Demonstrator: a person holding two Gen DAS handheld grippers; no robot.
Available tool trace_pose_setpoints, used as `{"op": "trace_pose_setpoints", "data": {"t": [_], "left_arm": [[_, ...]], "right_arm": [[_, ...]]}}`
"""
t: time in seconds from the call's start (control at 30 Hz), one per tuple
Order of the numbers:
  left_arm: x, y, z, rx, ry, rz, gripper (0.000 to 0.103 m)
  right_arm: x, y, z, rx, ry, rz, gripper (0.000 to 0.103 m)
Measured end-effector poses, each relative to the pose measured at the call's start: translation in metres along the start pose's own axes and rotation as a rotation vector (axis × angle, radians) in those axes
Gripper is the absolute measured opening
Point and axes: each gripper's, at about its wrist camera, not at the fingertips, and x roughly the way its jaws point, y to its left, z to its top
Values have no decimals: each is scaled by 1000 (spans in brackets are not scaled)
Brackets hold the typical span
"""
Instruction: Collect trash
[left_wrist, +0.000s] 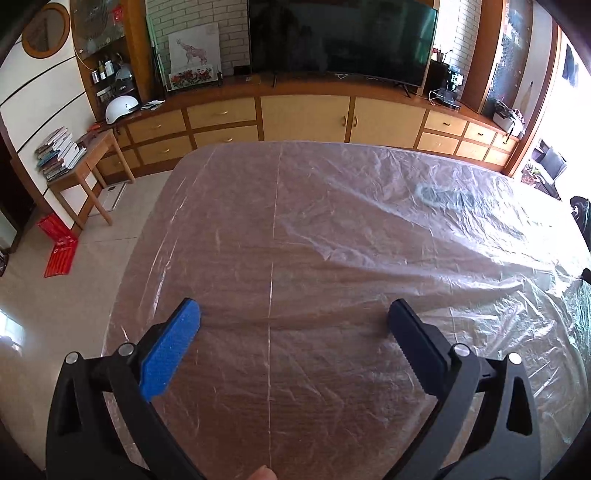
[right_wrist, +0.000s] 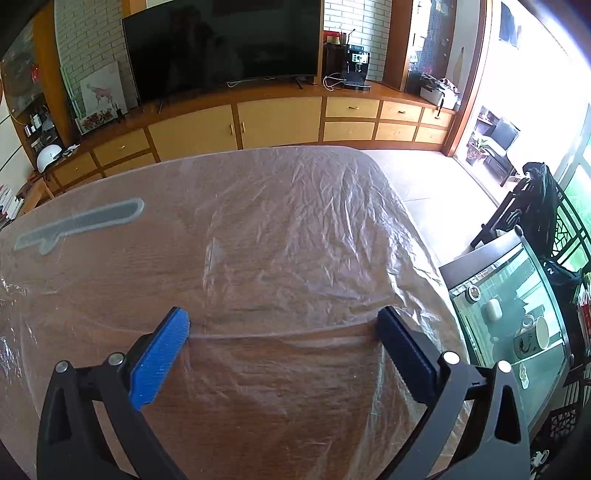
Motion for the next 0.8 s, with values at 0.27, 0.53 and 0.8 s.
{"op": "trace_pose_setpoints", "data": {"t": [0.27, 0.53, 0.8], "left_arm": [[1, 1, 1, 0, 0, 1, 102], [2, 1, 2, 0, 0, 1, 102], [1, 3, 2, -2, 0, 1, 102]], "right_arm": [[0, 0, 0, 0, 0, 0, 99], [0, -1, 0, 0, 0, 0, 99], [0, 0, 0, 0, 0, 0, 99]]}}
